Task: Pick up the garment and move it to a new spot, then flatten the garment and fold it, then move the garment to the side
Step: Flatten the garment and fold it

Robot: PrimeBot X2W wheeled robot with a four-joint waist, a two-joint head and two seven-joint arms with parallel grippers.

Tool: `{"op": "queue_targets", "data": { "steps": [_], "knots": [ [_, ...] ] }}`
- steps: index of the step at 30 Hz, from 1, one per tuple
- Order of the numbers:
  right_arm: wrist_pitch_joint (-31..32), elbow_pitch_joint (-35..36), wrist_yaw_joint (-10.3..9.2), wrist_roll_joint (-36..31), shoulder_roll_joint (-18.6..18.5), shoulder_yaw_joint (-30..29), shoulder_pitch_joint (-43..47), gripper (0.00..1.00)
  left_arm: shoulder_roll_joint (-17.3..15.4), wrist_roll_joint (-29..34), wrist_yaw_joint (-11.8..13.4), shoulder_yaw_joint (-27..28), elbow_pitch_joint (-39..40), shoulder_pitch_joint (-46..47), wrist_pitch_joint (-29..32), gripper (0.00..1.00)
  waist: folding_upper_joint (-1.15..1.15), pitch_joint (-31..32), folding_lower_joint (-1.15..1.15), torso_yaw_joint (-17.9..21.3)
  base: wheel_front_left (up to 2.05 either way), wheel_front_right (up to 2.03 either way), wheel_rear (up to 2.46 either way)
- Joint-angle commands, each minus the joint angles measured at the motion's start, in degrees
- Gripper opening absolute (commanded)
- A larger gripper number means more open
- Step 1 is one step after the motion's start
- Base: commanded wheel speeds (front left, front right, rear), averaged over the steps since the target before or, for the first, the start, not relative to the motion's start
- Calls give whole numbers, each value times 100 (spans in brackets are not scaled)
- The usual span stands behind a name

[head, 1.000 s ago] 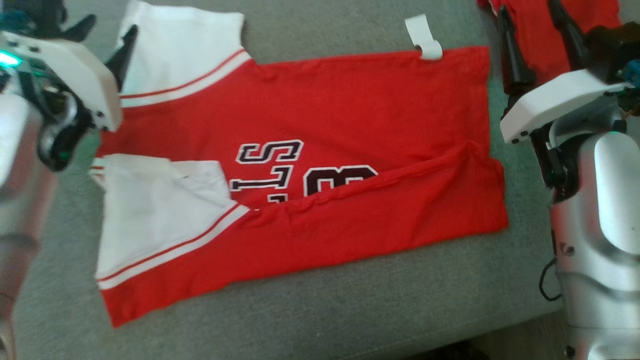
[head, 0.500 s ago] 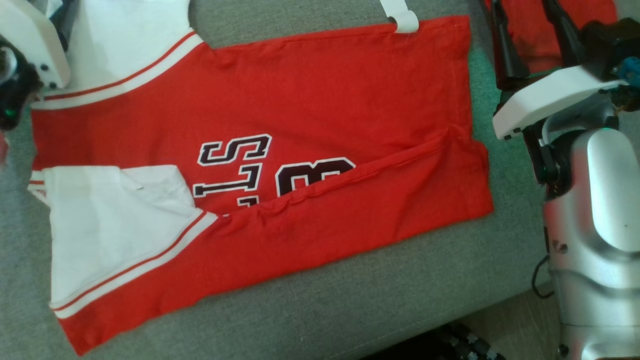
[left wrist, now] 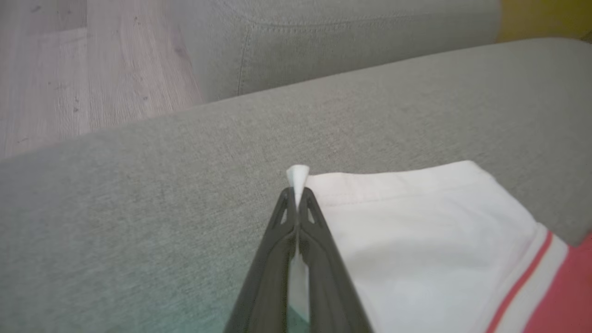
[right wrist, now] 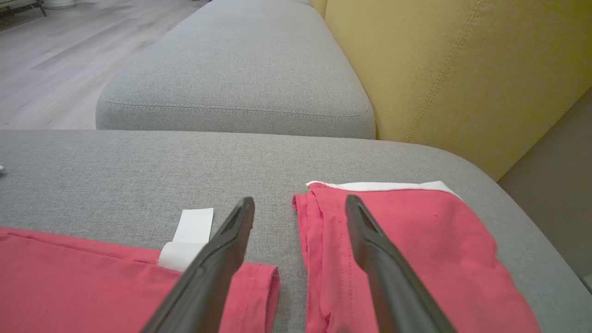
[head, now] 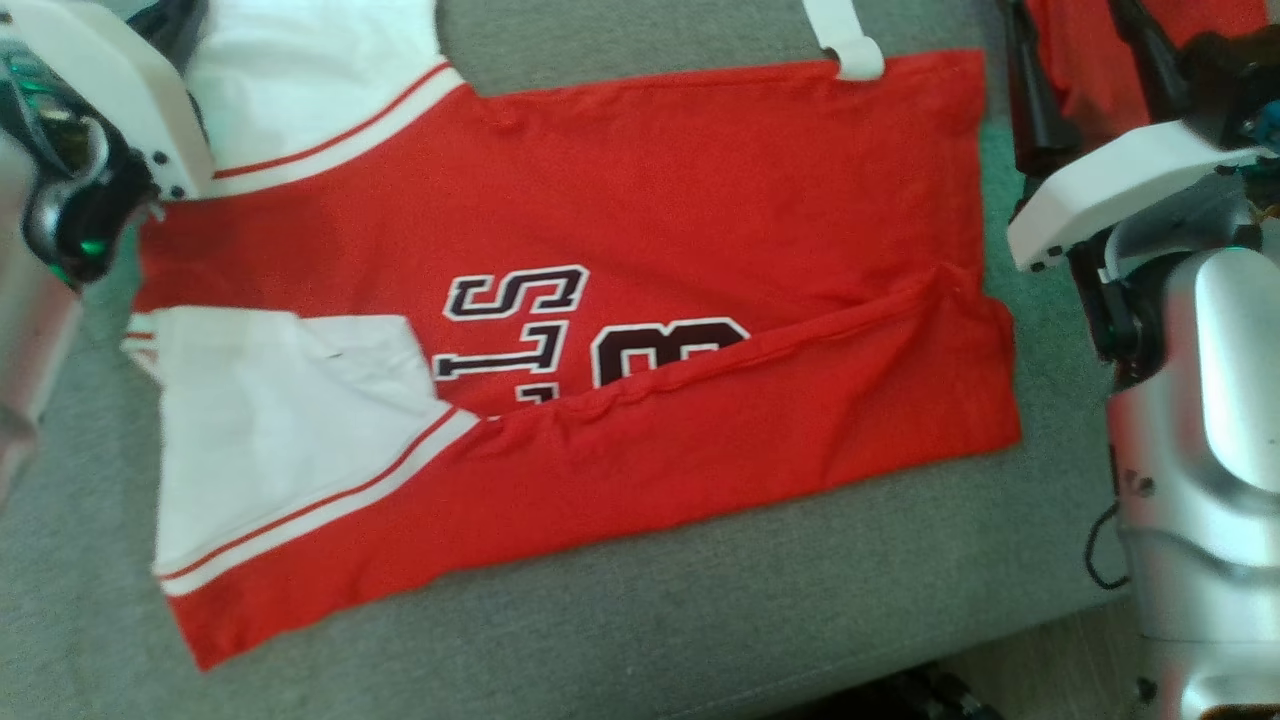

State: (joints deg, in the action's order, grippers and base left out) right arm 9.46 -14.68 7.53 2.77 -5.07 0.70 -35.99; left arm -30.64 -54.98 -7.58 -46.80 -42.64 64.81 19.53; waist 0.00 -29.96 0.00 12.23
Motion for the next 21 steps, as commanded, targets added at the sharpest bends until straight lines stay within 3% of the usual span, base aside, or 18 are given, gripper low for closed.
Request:
{"op": "queue_targets", "data": {
  "steps": [1, 10, 21],
  "knots": [
    [41, 166, -4, -2, -90, 107, -123, 100, -209, -2, 9, 163, 169, 159, -256, 0, 0, 130, 0, -142, 0, 0, 0],
    [398, -263, -4, 286, -724, 394, -130, 100, -47, -76, 9, 52, 473, -107, -1635, 0, 0, 646, 0, -851, 0, 0, 0],
    [775, -1306, -4, 659, -1371, 722, -341, 100, -58, -41, 28, -201, 1208, -586, -2107, 0, 0, 800, 0, -1523, 0, 0, 0]
  ]
}}
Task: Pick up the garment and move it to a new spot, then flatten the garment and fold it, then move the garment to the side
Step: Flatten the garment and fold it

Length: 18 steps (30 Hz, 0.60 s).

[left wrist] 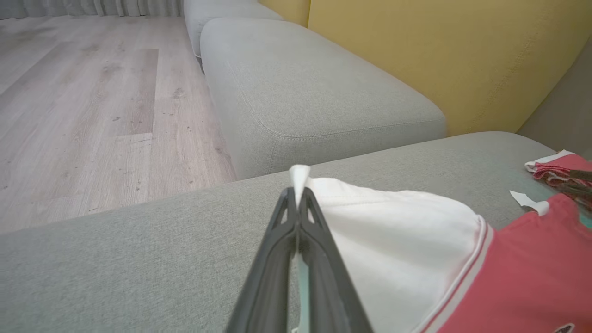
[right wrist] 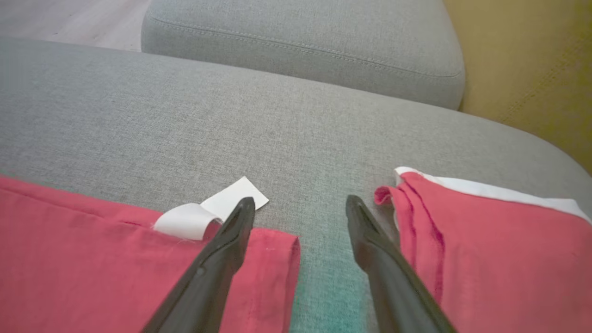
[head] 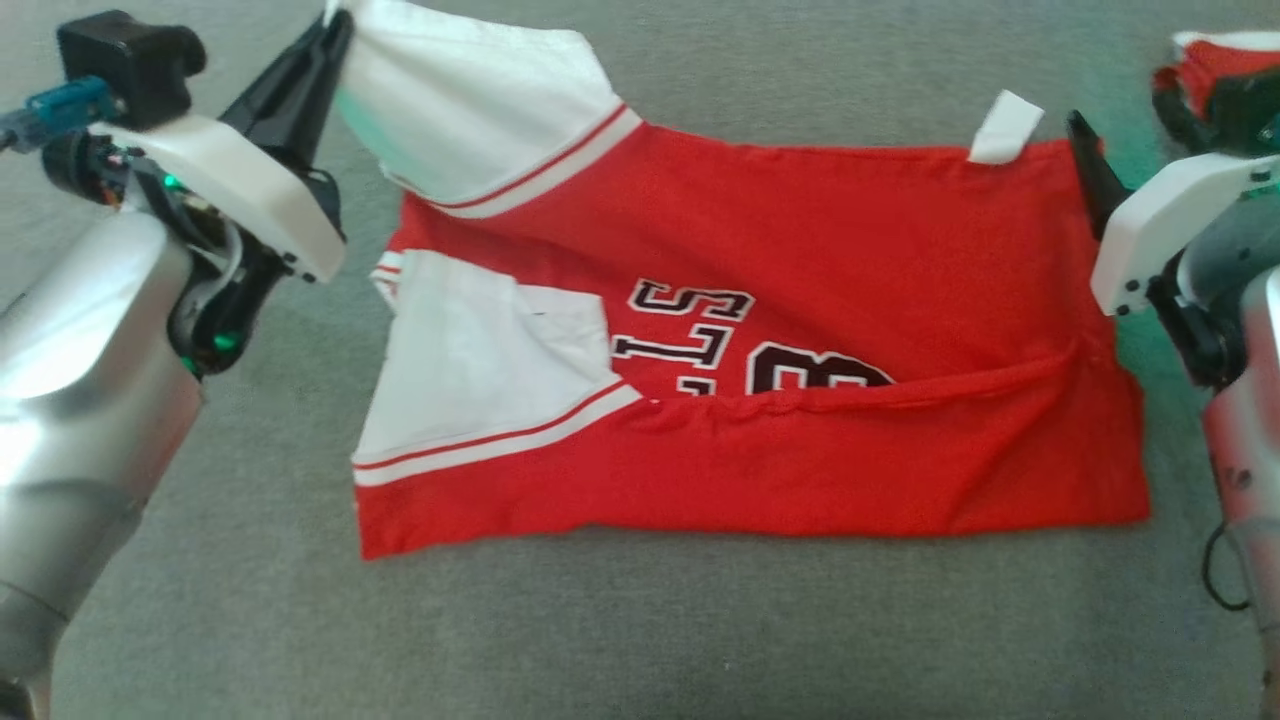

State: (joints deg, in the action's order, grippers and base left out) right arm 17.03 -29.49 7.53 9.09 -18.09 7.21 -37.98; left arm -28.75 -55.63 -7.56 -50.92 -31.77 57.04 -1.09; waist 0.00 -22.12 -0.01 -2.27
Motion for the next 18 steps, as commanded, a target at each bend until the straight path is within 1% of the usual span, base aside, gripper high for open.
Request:
{"op": "queue_targets", "data": {
  "steps": [1, 7, 14, 15, 16, 18],
  "knots": [
    [40, 58, -4, 40, -106, 100, -179, 100, -235, 33, 44, 198, 187, 171, -54, 0, 0, 8, 1, -109, 0, 0, 0],
    [216, -613, -4, 183, -259, 394, -429, 100, -207, 79, 109, 109, 512, 135, 12, 0, 0, -81, 1, -236, 0, 0, 0],
    [768, -1286, -4, 497, -367, 879, -617, 100, -175, 116, 186, 71, 645, 226, 94, 0, 0, -182, 1, -248, 0, 0, 0],
    [858, -1345, -4, 593, -374, 971, -641, 36, -175, 119, 191, 70, 644, 239, 97, 0, 0, -191, 1, -243, 0, 0, 0],
    [932, -1390, -4, 702, -382, 1044, -672, 0, -176, 121, 197, 70, 637, 250, 101, 0, 0, -199, 1, -237, 0, 0, 0],
    [985, -1423, -4, 899, -402, 1161, -740, 0, -179, 117, 218, 80, 599, 272, 105, 0, 0, -211, 1, -220, 0, 0, 0]
  ]
}}
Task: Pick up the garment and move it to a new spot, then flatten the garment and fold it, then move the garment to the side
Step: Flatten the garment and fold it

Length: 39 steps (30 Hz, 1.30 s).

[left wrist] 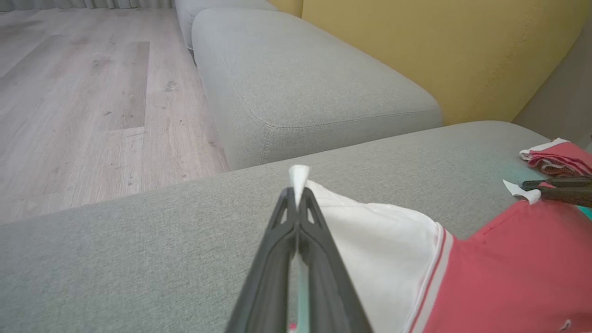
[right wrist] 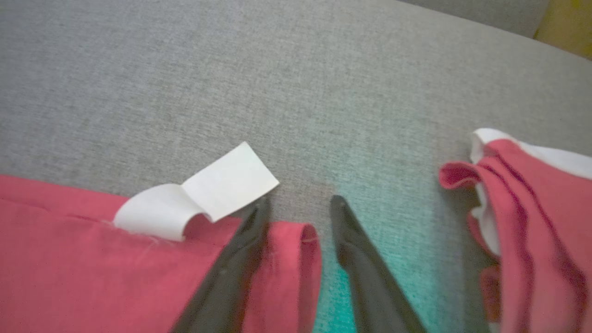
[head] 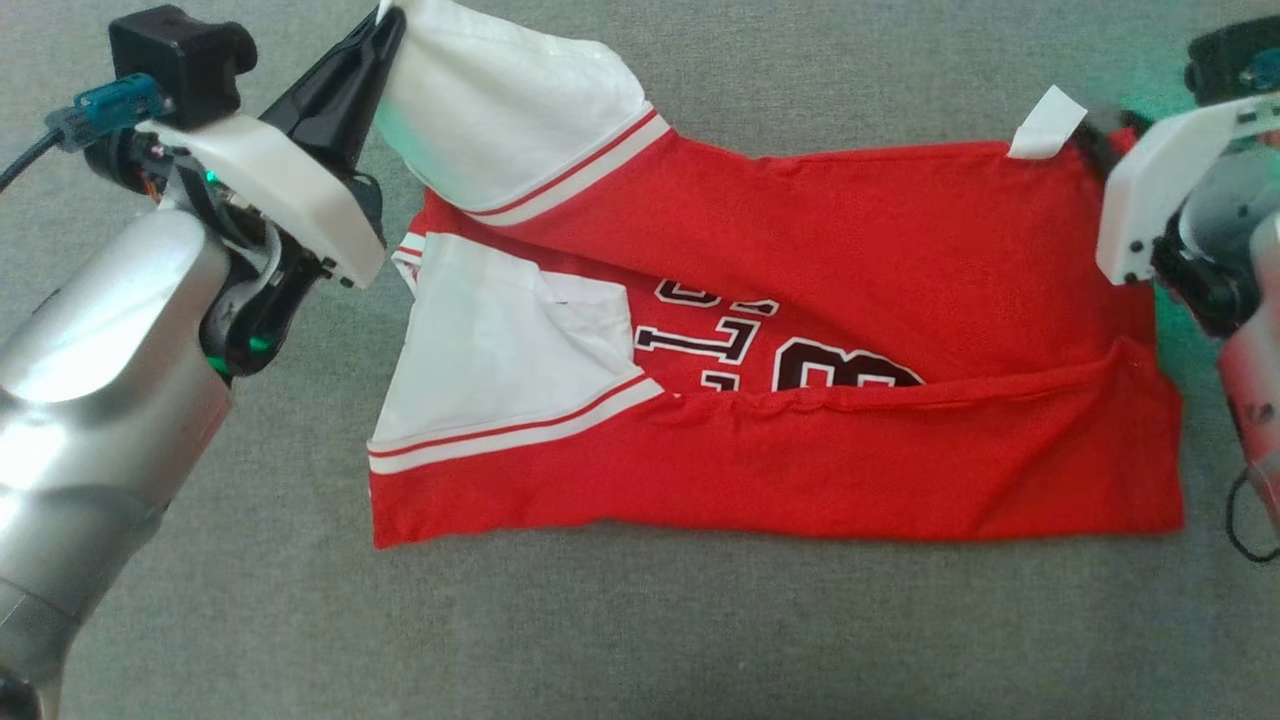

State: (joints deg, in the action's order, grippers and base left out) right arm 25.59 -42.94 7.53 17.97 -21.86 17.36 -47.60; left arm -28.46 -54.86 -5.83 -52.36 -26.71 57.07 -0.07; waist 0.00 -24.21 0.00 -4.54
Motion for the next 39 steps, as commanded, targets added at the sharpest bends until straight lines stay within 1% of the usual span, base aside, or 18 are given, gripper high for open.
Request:
{"op": "queue_targets", "data": {
  "steps": [1, 4, 12, 17, 21, 27, 30, 33, 38, 39],
  "knots": [
    [79, -70, -4, 75, -39, 168, 170, 0, -207, 35, 61, 235, 66, 279, -2, 0, 0, -6, 0, 19, 0, 0, 0],
    [-68, -49, -4, 166, -60, 209, 58, 0, -209, 35, 86, 255, 4, 306, -20, 0, 0, -14, 0, 43, 0, 0, 0],
    [-913, -31, -4, 327, -23, 218, -590, 0, -170, 48, 166, 396, -331, 536, -214, 0, 0, -58, 0, 198, 0, 0, 0],
    [-1404, -193, -4, 256, 65, 199, -1039, 0, -34, 130, 154, 447, -657, 846, -391, 0, 0, -137, 0, 271, 0, 0, 0],
    [-1814, -404, -4, 206, 157, 111, -1335, 0, 114, 249, 146, 504, -991, 1166, -682, 0, 0, -201, 0, 284, 0, 0, 0],
    [-2307, -703, -4, 321, 289, 97, -1446, 0, 349, 324, 38, 490, -1416, 1371, -1069, 0, 0, -154, 0, 268, 0, 0, 0],
    [-2379, -821, -4, 483, 294, 164, -1358, 0, 398, 297, -51, 399, -1488, 1293, -1114, 0, 0, -70, 0, 227, 0, 0, 0],
    [-2360, -883, -4, 740, 255, 230, -1222, 0, 354, 192, -119, 277, -1461, 1128, -1023, 0, 0, 39, 0, 179, 0, 0, 0],
    [-2135, -815, -4, 1218, 94, 511, -874, 0, 96, -103, -159, 55, -1140, 737, -728, 0, 0, 262, 0, 112, 0, 0, 0],
    [-1985, -739, -4, 1432, 1, 658, -700, 0, -65, -254, -162, -81, -853, 552, -582, 0, 0, 370, 0, 91, 0, 0, 0]
  ]
}}
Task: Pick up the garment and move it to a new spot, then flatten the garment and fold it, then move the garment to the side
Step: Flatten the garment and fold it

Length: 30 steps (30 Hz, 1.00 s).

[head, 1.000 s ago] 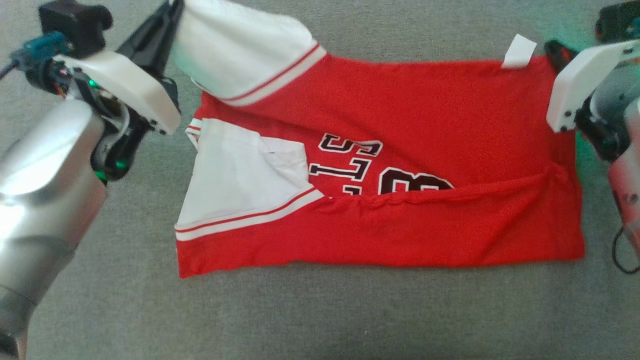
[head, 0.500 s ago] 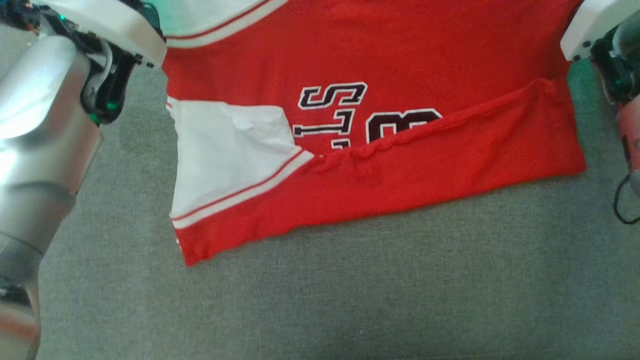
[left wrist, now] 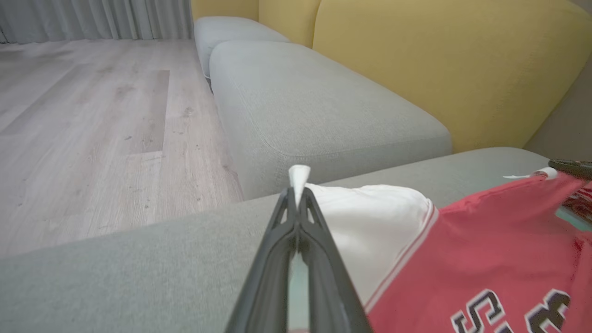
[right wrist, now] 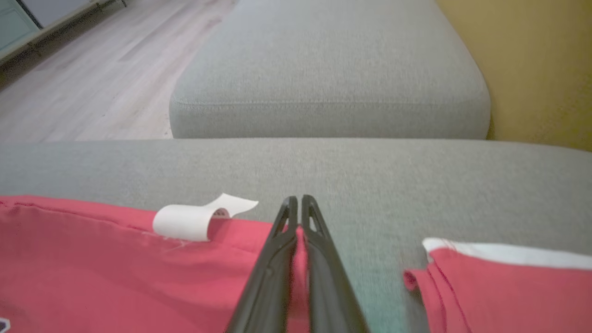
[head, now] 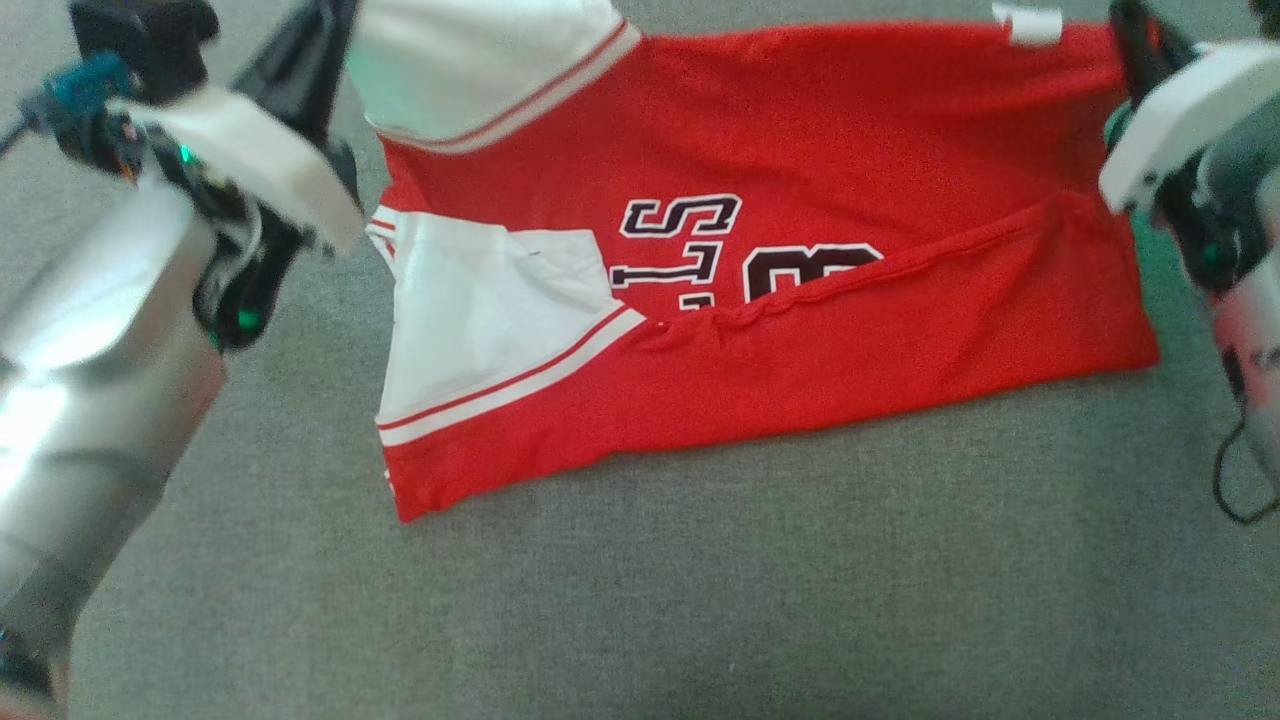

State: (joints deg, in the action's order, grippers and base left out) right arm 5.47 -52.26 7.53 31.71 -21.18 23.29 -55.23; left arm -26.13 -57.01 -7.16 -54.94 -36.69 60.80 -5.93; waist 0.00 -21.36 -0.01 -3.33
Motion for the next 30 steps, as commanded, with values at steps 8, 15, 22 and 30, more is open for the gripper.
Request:
{"op": "queue_targets", "data": {
  "steps": [8, 15, 22, 30],
  "knots": [
    [695, 575, -4, 772, -560, 626, 663, 0, -1069, -707, -32, -317, 1385, -536, 713, 0, 0, 484, 1, -69, 0, 0, 0],
    [1322, 924, -4, 1254, -1048, 1101, 1086, 0, -1813, -1368, -32, -638, 2330, -1081, 1488, 0, 0, 802, 1, -52, 0, 0, 0],
    [1929, 1365, -4, 1687, -1475, 1571, 1392, 0, -2222, -1693, -32, -887, 2959, -1294, 2098, 0, 0, 955, 1, -27, 0, 0, 0],
    [2293, 1568, -4, 1975, -1732, 1826, 1571, 0, -2294, -1868, 8, -1102, 3238, -1458, 2515, 0, 0, 953, 1, 24, 0, 0, 0]
  ]
}}
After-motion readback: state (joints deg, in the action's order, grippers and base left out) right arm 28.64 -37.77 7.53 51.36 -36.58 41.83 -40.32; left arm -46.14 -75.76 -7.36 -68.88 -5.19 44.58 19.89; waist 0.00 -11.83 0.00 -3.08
